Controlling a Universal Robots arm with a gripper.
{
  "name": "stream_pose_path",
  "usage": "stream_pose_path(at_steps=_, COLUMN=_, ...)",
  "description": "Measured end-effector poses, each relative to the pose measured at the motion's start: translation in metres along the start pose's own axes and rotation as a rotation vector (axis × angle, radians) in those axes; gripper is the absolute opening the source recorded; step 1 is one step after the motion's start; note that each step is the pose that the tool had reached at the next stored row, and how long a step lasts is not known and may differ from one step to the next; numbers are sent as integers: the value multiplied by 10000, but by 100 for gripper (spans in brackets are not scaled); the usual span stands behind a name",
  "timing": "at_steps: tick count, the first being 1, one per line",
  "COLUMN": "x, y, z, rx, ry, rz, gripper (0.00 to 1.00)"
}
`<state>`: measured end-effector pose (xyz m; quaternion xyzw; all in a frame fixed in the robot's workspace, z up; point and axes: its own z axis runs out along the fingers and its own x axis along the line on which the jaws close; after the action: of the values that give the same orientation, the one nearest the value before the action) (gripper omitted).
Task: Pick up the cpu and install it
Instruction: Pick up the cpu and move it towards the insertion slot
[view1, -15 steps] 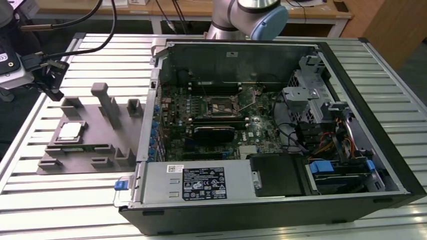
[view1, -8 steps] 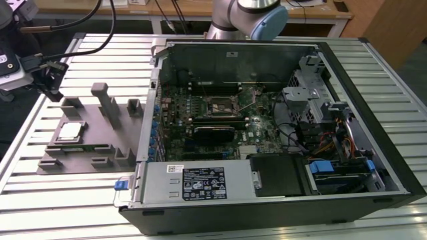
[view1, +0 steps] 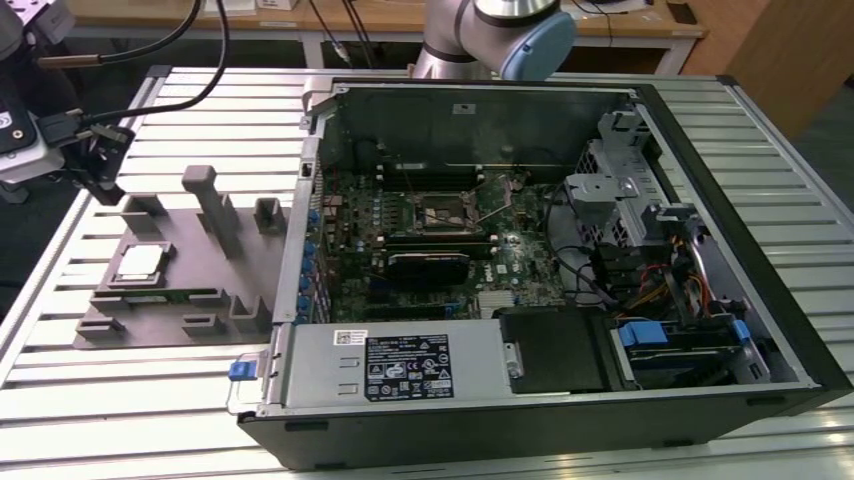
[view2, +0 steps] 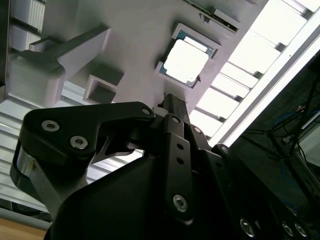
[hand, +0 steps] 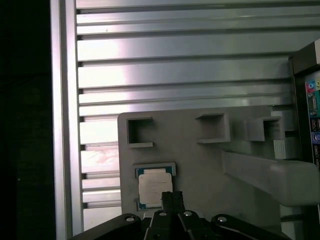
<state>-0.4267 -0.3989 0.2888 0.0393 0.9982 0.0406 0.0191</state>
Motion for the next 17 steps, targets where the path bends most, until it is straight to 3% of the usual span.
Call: stream_pose_path(at_steps=17, x=53, y=-9, z=64, rx=1, ry=2, rz=0, gripper=11)
